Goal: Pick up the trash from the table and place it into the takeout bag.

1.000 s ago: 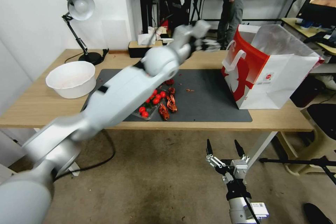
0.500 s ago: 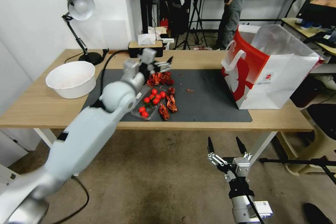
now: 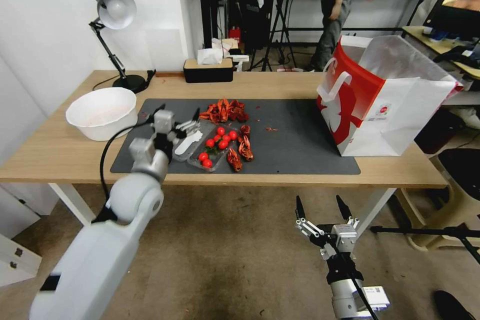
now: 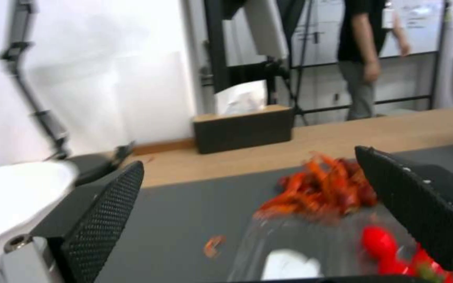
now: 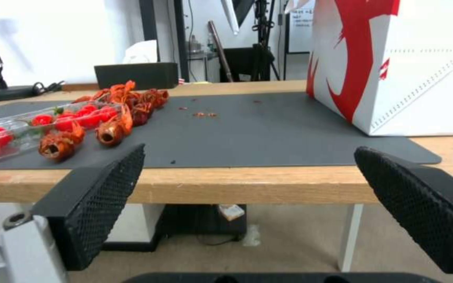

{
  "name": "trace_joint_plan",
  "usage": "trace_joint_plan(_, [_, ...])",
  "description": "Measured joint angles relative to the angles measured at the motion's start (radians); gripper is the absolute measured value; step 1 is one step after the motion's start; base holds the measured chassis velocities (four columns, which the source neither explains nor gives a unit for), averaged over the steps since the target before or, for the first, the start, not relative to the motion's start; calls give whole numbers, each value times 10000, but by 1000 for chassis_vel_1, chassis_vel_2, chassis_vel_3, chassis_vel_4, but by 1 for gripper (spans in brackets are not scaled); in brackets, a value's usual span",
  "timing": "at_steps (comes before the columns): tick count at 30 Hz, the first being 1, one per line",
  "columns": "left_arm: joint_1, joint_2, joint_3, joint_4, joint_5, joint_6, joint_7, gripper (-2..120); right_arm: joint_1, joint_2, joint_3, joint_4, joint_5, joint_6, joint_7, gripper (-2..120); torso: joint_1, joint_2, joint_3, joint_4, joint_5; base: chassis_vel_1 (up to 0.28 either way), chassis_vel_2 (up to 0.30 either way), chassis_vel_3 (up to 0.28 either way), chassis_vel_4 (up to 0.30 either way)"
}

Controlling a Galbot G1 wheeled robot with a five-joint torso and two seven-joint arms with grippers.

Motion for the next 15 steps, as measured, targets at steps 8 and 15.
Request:
trace_joint_plan(8, [1972,-640,-1253,-313,554,-907,145,100,-62,-61,24,-100,150,47,-36,100,0,0,0,-1,1,0,0,0,0])
trace_joint_plan(15, [3073,-855,-1725,-508,841,-1406,68,100,-55,-79,33,-167,216,104,-47,100,1,0,0,-1,1,0,0,0,0])
